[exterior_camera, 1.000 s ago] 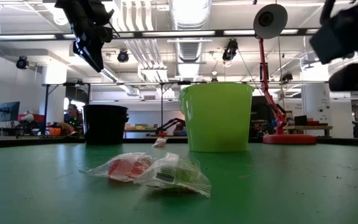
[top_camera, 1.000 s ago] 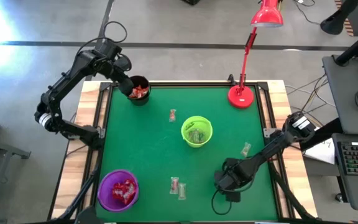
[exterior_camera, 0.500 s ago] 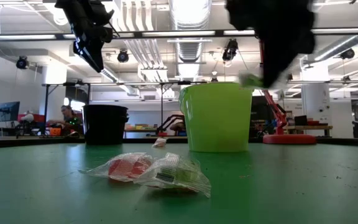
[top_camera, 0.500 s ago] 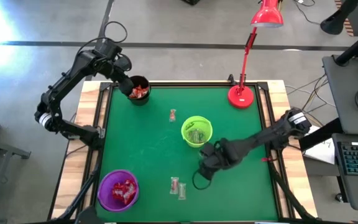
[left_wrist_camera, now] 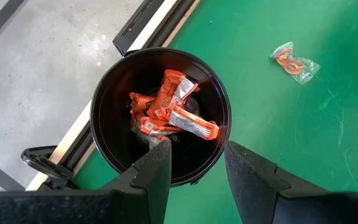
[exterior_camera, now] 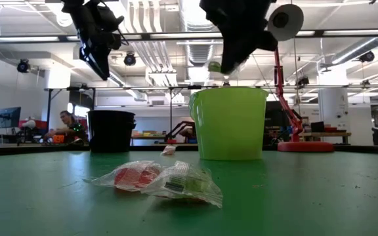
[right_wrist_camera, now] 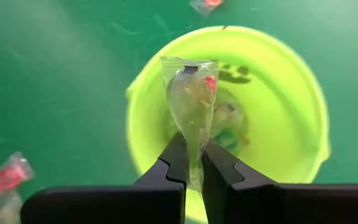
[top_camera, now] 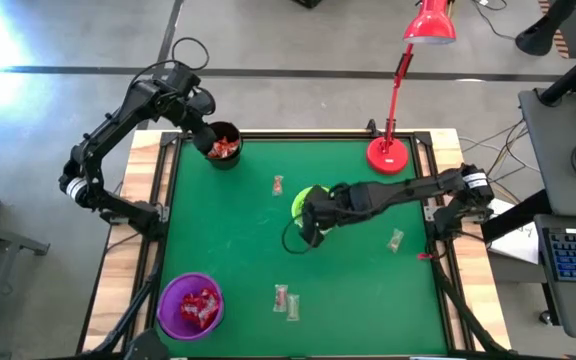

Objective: Sort candy
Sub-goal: Put the green gummy into the green bucket

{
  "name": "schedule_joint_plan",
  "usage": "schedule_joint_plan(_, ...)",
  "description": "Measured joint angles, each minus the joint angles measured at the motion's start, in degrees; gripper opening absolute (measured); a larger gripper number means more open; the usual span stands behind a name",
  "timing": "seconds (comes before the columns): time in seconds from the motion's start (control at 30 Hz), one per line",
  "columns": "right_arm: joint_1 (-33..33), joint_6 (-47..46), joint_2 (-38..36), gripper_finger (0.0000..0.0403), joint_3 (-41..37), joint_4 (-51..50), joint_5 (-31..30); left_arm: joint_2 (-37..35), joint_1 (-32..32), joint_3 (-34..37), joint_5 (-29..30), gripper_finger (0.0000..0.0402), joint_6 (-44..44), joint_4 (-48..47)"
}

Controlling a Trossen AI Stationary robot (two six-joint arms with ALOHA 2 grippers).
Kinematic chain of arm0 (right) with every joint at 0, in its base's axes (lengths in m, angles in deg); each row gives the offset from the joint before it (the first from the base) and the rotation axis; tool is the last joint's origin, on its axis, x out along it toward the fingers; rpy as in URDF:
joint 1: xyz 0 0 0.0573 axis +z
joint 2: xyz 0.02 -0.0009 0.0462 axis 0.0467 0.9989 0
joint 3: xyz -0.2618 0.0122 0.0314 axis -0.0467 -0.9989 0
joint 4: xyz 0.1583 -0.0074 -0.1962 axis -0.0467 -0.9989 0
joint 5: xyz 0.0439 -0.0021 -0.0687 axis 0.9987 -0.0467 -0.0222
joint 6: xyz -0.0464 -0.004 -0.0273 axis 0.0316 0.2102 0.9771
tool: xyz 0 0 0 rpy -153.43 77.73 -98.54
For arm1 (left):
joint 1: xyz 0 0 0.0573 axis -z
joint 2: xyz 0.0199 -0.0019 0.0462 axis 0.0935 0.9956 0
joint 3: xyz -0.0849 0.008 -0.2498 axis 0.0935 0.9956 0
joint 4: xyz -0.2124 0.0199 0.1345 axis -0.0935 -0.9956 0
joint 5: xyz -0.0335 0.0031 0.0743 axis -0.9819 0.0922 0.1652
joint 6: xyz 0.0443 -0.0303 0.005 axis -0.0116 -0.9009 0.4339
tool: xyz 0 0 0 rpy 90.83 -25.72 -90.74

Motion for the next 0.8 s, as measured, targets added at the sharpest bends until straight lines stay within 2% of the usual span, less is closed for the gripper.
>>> schedule_joint_plan(0.23,-5.1,8.7,0.0,0.0013,-0.8,-0.4,7.2,-0.2,0.0,0.0,0.0,0.0133,0.0,-1.9)
schedule_joint_plan(0.57,-9.5,16.2,0.0,0.0013,-0.8,-0.2,7.4,-0.2,0.0,0.0,0.0,0.0133,0.0,-2.3)
schedule_joint_plan(0.8,-11.8,16.6,0.2,0.0013,-0.9,-0.5,12.1,-0.2,0.0,0.0,0.0,0.0133,0.0,-2.4)
